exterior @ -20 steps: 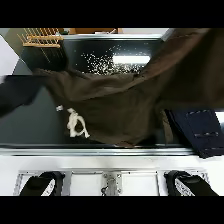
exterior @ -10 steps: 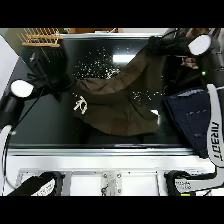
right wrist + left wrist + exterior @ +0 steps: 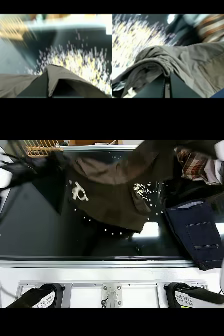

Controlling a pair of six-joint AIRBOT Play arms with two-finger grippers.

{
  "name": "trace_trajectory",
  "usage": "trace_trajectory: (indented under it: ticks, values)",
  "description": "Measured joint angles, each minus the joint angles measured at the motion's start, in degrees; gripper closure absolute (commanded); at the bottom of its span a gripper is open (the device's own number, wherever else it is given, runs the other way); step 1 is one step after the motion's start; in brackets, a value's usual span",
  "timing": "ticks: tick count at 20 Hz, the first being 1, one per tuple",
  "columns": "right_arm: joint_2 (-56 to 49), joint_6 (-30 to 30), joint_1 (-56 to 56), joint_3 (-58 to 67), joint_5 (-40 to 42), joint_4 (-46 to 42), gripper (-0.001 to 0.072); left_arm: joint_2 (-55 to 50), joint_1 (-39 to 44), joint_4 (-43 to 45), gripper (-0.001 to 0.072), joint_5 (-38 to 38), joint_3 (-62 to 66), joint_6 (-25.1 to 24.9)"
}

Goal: Fold the clothes and pants, and hang the long-sleeved shirts on hangers.

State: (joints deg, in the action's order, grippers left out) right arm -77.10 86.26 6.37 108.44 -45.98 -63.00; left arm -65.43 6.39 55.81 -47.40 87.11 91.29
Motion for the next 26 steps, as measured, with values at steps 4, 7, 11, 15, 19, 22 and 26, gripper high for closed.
trace_trajectory:
  ticks: [4, 7, 11, 15, 19, 22, 26]
  values:
    - [11.8, -0.8, 0.0, 0.8, 0.8, 0.0, 0.071, 11.3, 3.0, -0.1, 0.069, -3.7, 6.0, -1.4]
    - [19.5, -0.8, 0.0, 1.0, 1.0, 0.0, 0.0711, 20.0, 6.3, -0.1, 0.069, -4.5, 6.1, -1.7]
    - [26.2, -1.0, 0.0, 1.0, 1.1, -0.3, 0.071, 30.0, 11.1, -0.1, 0.069, -3.0, 0.8, -0.9]
    - [28.5, -1.0, 0.0, 1.0, 1.1, -0.4, 0.0711, 37.3, 14.7, -0.1, 0.069, 0.4, -7.6, 2.9]
    - [24.9, 1.4, 0.1, 1.0, -0.1, -0.4, 0.0711, 39.8, 15.9, 0.1, 0.0691, 1.7, -17.0, 6.6]
    - [17.0, 2.7, 0.5, 0.9, -4.3, -0.3, 0.071, 37.7, 16.2, 1.9, 0.069, 1.6, -23.7, 8.1]
    - [2.3, 2.6, 1.9, 0.8, -9.4, -0.2, 0.0711, 29.7, 15.4, 7.5, 0.069, 1.4, -30.2, 9.6]
